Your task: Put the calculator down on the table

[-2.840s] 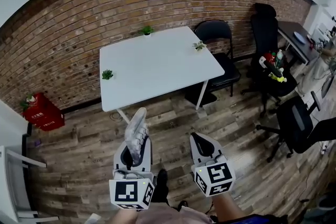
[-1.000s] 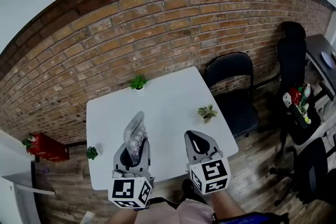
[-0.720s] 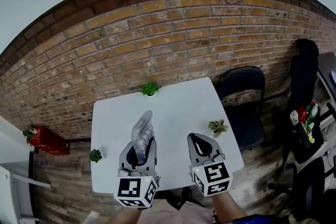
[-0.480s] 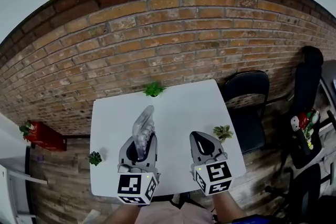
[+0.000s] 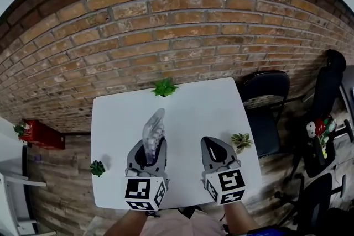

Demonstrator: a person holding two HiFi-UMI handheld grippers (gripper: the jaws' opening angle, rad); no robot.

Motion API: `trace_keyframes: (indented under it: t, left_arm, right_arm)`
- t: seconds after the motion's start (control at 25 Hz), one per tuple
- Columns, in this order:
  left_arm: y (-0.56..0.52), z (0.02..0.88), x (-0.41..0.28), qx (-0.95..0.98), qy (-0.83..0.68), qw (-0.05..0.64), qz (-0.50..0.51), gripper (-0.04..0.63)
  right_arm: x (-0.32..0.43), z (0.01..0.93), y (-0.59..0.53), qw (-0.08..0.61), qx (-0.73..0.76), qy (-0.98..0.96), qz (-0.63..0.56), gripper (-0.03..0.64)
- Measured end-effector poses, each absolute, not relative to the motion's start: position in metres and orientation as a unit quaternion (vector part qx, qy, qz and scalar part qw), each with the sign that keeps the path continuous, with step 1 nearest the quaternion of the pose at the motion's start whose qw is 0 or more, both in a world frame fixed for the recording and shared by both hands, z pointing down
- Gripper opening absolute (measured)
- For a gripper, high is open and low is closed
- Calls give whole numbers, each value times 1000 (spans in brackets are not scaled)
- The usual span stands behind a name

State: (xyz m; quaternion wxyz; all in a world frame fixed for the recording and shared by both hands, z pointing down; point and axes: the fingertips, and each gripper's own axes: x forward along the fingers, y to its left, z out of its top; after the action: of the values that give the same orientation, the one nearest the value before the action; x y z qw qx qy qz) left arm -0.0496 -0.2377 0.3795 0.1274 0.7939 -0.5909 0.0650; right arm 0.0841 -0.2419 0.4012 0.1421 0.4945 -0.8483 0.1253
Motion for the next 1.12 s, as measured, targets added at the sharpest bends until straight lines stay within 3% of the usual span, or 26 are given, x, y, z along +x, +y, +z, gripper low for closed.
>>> trace_keyframes:
  t: [1.12]
  left_arm:
    - [-257, 563, -52, 758, -554, 301, 166, 140]
  right_arm:
    - [83, 500, -263, 214, 484, -822, 210, 0]
